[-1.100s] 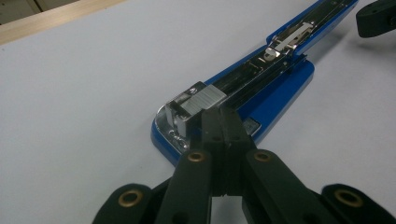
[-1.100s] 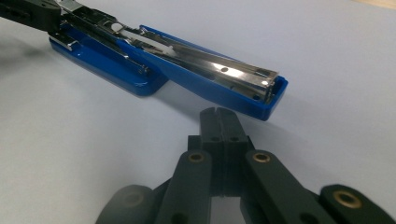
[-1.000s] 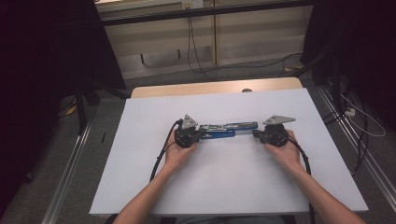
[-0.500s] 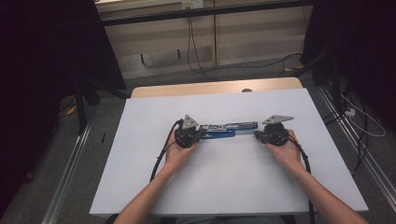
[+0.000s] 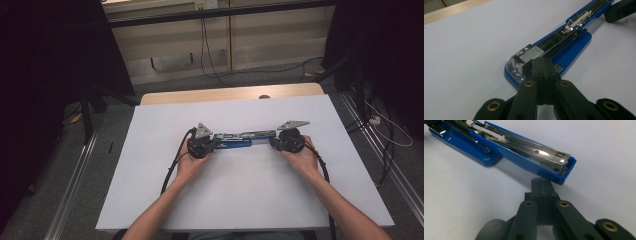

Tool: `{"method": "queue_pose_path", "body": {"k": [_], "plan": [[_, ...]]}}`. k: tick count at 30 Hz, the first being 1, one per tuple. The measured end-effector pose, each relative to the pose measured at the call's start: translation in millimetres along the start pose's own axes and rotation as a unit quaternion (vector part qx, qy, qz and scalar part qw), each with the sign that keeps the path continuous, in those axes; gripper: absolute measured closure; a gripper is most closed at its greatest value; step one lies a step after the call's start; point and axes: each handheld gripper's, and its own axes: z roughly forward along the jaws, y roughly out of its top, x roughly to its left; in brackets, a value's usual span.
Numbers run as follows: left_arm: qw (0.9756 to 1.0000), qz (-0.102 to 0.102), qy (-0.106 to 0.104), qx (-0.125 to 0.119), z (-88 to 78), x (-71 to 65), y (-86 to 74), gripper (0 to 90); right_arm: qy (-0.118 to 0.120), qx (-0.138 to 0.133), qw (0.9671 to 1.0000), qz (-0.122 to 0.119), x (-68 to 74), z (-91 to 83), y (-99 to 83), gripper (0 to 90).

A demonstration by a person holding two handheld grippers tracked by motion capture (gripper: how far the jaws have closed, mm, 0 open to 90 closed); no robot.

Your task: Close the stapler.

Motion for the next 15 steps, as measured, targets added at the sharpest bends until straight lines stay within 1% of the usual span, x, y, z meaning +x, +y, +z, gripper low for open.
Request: {"method": "queue_pose_path", "body": {"k": [3, 6, 9, 11, 14, 15], "plan": [[1.0000, 0.001, 0.000, 0.000, 0.1, -0.2, 0.1, 90.0, 0.001, 0.002, 1.0000, -0.005, 0.0, 0.1, 0.7, 90.0], [1.0000, 0.001, -0.001, 0.000, 0.1, -0.1, 0.1, 90.0, 0.002, 0.000, 1.0000, -0.004, -0.4, 0.3, 0.6, 90.0], [1.0000, -0.001, -0.001, 0.000, 0.1, 0.2, -0.1, 90.0, 0.003, 0.000, 1.0000, -0.004, -0.6, 0.4, 0.6, 90.0], [1.0000, -0.009, -0.004, 0.000, 0.1, 0.5, -0.2, 90.0, 0.003, -0.001, 1.0000, -0.004, -0.7, 0.7, 0.6, 90.0], [1.0000, -0.007, -0.001, -0.001, 0.1, 0.2, -0.1, 90.0, 0.004, -0.002, 1.0000, -0.005, -1.1, 1.0, 0.5, 90.0], [1.0000, -0.009, -0.003, -0.001, 0.1, 0.1, -0.2, 90.0, 0.004, -0.003, 1.0000, -0.005, -1.0, 1.1, 0.6, 90.0]]}}
